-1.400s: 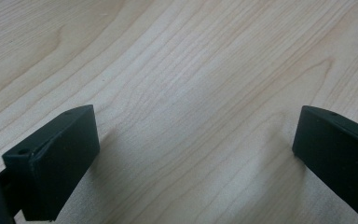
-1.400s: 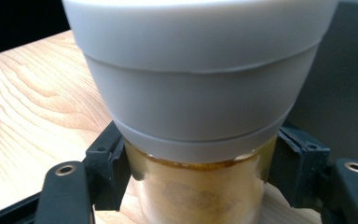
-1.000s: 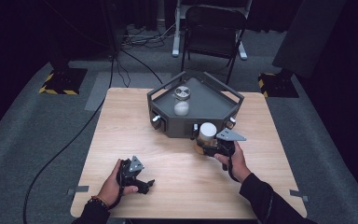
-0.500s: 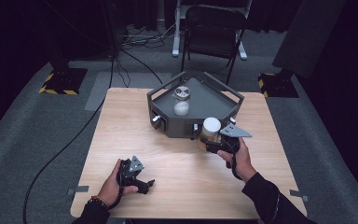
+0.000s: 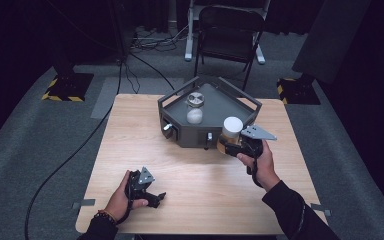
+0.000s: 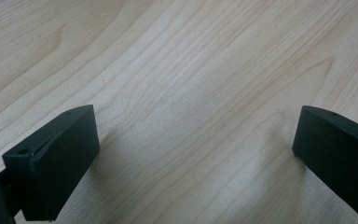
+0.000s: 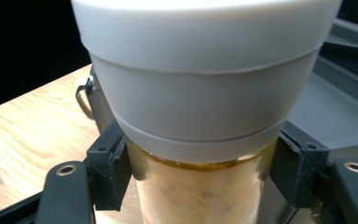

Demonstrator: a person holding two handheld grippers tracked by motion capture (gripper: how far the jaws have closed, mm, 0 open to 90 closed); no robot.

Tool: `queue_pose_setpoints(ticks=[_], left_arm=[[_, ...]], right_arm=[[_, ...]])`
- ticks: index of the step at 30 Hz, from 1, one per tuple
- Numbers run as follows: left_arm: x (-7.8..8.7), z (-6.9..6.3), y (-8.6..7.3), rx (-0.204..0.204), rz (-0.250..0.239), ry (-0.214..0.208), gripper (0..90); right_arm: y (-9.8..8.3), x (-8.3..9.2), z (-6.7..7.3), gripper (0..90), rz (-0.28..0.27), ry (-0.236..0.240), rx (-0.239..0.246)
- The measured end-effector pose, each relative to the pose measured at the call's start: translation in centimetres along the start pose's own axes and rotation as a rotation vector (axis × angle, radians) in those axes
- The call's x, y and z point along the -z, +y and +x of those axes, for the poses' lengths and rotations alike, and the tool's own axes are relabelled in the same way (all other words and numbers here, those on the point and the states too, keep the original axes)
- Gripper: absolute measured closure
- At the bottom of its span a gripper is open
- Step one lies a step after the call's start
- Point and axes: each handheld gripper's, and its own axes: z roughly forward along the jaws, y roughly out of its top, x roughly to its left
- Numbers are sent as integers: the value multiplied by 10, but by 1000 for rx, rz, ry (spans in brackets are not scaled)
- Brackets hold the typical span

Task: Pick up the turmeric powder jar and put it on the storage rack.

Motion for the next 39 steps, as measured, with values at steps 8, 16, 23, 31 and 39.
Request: queue_pose_setpoints(ticks=[8, 16, 23, 31, 39], left_arm=[[0, 0, 0, 0, 0, 0, 0], [0, 0, 0, 0, 0, 0, 0], [0, 0, 0, 0, 0, 0, 0], [0, 0, 0, 0, 0, 0, 0], [0, 0, 0, 0, 0, 1, 0]], right_arm=[[20, 3, -2, 309, -6, -14, 9], [43, 3, -7, 309, -33, -14, 8], [59, -3, -5, 310, -35, -35, 31], [70, -14, -2, 310, -45, -67, 34], [76, -29, -1, 310, -53, -109, 47]])
